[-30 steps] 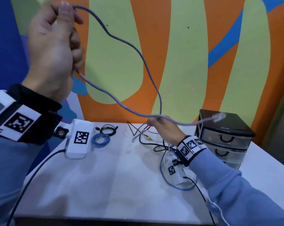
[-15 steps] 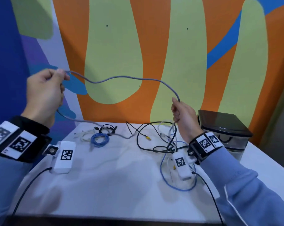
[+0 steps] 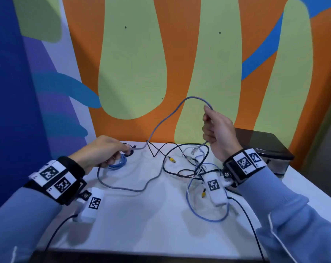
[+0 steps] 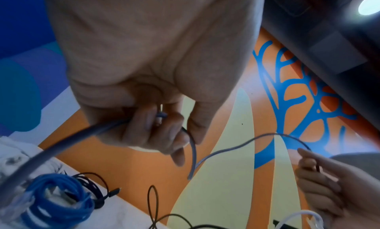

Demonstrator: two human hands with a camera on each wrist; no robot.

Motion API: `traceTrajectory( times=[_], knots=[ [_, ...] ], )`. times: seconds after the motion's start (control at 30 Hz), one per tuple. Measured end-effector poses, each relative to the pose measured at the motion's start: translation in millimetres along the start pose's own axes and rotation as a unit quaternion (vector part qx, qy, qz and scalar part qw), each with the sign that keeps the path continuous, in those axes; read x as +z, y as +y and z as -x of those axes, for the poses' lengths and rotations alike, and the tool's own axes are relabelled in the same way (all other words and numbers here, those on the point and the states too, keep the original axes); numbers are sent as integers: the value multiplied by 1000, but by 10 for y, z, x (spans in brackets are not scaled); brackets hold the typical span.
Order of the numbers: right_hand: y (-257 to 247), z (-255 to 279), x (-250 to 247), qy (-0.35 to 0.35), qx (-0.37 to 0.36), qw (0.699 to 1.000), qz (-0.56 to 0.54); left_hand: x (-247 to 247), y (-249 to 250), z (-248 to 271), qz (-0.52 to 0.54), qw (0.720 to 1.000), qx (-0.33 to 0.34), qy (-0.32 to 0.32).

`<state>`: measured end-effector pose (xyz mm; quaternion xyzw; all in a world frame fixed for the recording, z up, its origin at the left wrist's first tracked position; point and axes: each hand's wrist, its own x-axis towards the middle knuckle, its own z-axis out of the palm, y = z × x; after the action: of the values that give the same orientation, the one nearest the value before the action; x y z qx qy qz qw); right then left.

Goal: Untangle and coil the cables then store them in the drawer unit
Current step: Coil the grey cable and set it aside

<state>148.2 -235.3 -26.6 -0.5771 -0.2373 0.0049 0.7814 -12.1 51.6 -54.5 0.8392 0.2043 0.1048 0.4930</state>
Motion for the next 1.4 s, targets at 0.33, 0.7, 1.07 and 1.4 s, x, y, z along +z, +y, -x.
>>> traceTrajectory(
  times=[0.33,0.7,1.07,1.4],
  knots=[
    [-171,264,105,-165,-94,975,119,377,235,147,-32,968,228,104],
    [-17,442,65,-165,-218,886,375,522,881,453,-164,881,442,-23],
    [167,208,-219,-54,-115,895,427,533,599,215,-307,838,446,68],
    [-107,211,7,-183,-34,964,189,493,817,-75,-56,891,450,-17]
  ],
)
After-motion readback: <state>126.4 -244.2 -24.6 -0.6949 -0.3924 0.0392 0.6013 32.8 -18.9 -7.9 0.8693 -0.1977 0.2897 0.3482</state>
